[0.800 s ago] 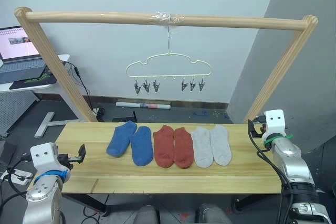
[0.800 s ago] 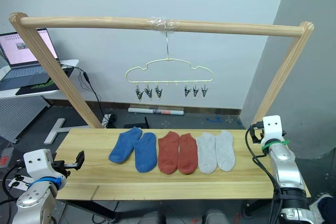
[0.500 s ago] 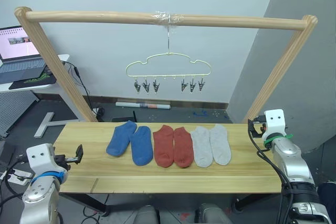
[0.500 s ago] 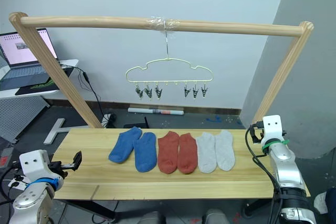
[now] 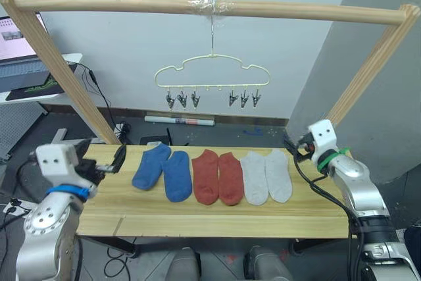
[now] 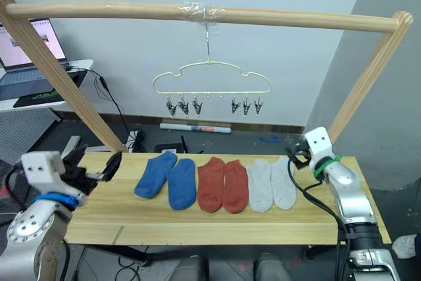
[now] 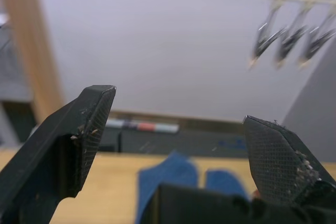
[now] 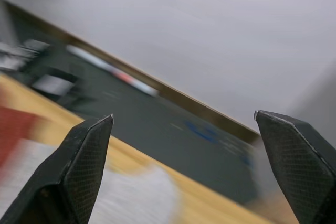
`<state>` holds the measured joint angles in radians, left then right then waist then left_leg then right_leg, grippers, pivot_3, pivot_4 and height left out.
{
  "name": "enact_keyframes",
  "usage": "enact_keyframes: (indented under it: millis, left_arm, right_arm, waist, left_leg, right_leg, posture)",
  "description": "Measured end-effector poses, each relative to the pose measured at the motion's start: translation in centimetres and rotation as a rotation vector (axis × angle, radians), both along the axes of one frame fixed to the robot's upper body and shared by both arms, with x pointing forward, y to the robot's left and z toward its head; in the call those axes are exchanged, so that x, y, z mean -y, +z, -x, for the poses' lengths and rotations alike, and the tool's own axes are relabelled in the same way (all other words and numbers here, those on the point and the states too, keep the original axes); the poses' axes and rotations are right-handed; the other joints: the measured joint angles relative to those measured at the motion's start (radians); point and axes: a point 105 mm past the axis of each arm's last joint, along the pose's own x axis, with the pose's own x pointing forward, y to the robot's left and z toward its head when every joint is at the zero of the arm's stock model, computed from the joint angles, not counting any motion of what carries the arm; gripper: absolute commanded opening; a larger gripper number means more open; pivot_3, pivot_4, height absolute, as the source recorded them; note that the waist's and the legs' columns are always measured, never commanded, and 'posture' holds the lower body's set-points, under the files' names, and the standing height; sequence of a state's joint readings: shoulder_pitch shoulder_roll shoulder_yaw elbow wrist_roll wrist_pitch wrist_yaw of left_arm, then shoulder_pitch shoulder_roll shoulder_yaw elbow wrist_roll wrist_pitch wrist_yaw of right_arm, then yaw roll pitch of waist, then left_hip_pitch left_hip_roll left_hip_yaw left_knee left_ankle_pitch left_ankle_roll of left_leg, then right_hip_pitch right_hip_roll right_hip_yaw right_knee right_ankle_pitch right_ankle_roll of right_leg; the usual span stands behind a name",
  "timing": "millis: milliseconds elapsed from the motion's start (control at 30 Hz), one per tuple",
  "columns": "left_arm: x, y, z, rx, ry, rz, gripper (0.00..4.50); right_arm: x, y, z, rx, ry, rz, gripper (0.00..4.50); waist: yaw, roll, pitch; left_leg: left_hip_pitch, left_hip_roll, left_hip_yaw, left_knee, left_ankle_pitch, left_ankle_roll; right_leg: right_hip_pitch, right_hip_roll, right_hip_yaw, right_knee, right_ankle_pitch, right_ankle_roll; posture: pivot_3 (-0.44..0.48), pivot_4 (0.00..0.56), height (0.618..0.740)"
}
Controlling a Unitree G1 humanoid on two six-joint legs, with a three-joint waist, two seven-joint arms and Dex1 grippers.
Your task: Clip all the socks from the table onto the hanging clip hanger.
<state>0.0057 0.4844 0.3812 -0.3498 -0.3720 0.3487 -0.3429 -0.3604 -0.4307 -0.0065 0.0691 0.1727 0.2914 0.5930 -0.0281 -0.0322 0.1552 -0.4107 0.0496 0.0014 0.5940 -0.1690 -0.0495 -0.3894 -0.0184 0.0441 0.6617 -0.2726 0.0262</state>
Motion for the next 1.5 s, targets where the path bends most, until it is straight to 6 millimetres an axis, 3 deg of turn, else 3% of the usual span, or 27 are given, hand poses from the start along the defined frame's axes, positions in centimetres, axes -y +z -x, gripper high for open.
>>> enact_keyframes:
  millis: [100, 233, 467, 767, 1067, 1200, 1500]
  left_arm:
    - [2.5, 1.8, -1.7, 0.058, -0.079, 0.024, 3.57]
    - [4.7, 1.7, -3.7, 0.054, -0.131, 0.073, 2.28]
    - [5.1, 2.0, -5.7, 0.057, -0.106, 0.091, 2.28]
    - [5.6, 1.9, -8.2, 0.065, -0.109, 0.103, 2.28]
    - [6.4, 2.7, -10.0, 0.104, -0.14, 0.088, 2.28]
    - [6.5, 3.5, -10.6, 0.129, -0.146, 0.087, 2.28]
    - [6.9, 4.4, -10.8, 0.161, -0.165, 0.085, 2.28]
  right_arm:
    - [-2.8, 3.5, 0.1, 0.044, 0.15, -0.073, 4.5]
    - [-5.6, 5.9, 0.8, 0.042, 0.29, -0.129, 4.5]
    - [-9.0, 7.6, 2.6, 0.045, 0.438, -0.164, 4.5]
    - [-11.7, 8.6, 4.9, 0.051, 0.604, -0.198, 4.5]
    - [-13.0, 10.7, 5.6, 0.082, 0.652, -0.212, 4.5]
    - [-13.1, 10.7, 5.6, 0.07, 0.649, -0.216, 4.5]
    - [-13.4, 11.4, 5.8, 0.074, 0.661, -0.231, 4.5]
  waist:
    - [-0.001, 0.0, 0.013]
    - [-0.003, -0.004, 0.027]
    - [-0.006, -0.005, 0.053]
    - [-0.014, -0.005, 0.09]
    - [-0.025, -0.006, 0.102]
    - [-0.028, -0.006, 0.102]
    - [-0.031, -0.006, 0.102]
  left_leg:
    - [-0.002, -0.001, 0.0, 0.0, 0.0, 0.0]
    - [-0.006, -0.001, -0.001, 0.0, 0.0, 0.0]
    - [-0.019, -0.001, -0.002, 0.002, 0.0, 0.0]
    - [-0.022, -0.001, -0.003, 0.01, 0.0, 0.0]
    - [-0.024, -0.001, -0.003, 0.012, 0.0, 0.0]
    - [-0.024, -0.001, -0.003, 0.012, 0.0, 0.0]
    - [-0.024, -0.001, -0.003, 0.012, 0.0, 0.0]
  right_leg:
    - [0.0, 0.0, 0.001, -0.001, 0.001, 0.002]
    - [-0.004, 0.0, 0.0, -0.002, 0.004, 0.008]
    - [-0.017, 0.0, -0.001, 0.002, 0.005, 0.006]
    - [-0.017, 0.0, -0.001, 0.002, 0.007, 0.011]
    - [-0.017, 0.0, -0.002, 0.002, 0.008, 0.012]
    - [-0.017, 0.0, -0.002, 0.002, 0.007, 0.012]
    - [-0.018, 0.0, -0.002, 0.002, 0.007, 0.012]
  posture:
    - [-0.032, 0.194, 0.74]
    - [-0.058, 0.221, 0.74]
    - [-0.091, 0.249, 0.74]
    - [-0.11, 0.281, 0.74]
    - [-0.123, 0.28, 0.74]
    - [-0.127, 0.276, 0.74]
    - [-0.124, 0.273, 0.74]
